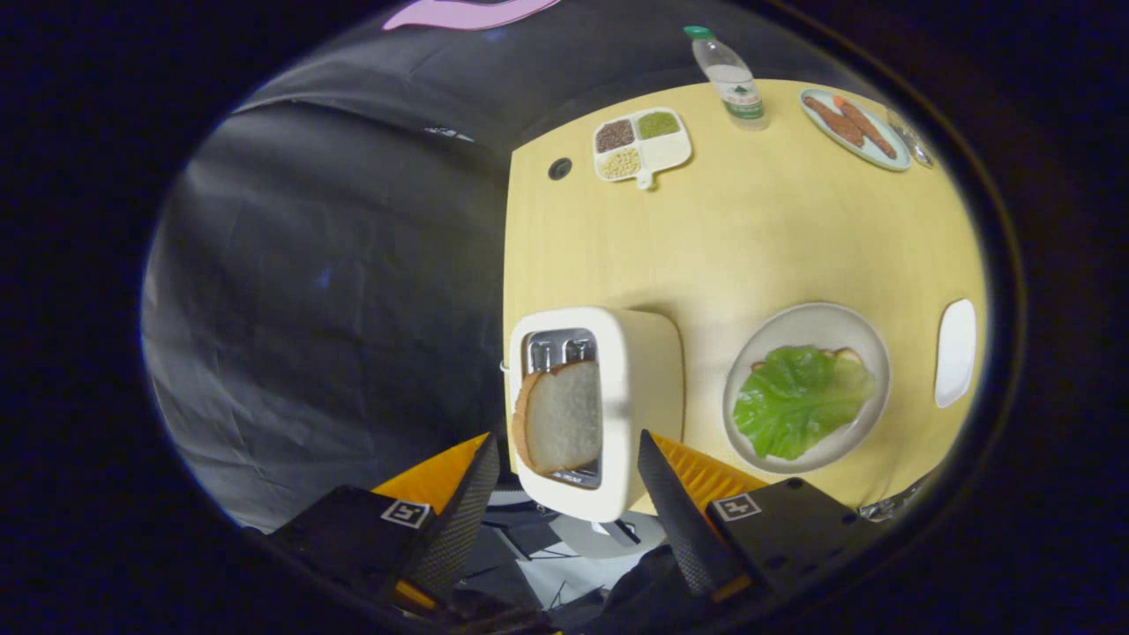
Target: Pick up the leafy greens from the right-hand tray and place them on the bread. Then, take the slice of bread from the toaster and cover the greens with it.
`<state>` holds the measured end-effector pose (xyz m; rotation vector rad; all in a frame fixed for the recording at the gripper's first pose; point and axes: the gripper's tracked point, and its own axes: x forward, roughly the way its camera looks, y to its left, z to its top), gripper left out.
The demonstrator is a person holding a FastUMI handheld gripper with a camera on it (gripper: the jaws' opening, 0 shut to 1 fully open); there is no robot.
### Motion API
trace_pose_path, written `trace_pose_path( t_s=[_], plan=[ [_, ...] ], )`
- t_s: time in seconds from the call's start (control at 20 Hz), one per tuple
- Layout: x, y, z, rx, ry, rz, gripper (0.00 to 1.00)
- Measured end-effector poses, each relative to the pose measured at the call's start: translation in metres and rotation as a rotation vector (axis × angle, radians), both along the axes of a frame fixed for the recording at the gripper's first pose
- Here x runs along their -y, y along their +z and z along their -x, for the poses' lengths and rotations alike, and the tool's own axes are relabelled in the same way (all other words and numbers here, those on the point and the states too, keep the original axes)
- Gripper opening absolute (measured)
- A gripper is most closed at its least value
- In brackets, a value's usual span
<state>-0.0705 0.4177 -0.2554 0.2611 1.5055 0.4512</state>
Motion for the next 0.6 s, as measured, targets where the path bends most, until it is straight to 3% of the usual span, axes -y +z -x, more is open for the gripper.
trace_pose_path(
  t_s=[0.3,0.6],
  plan=[
    [-0.03,-0.034,0.006,-0.007,0.059,0.048,0.85],
    [-0.025,-0.052,0.005,0.0,0.099,0.105,0.71]
  ],
)
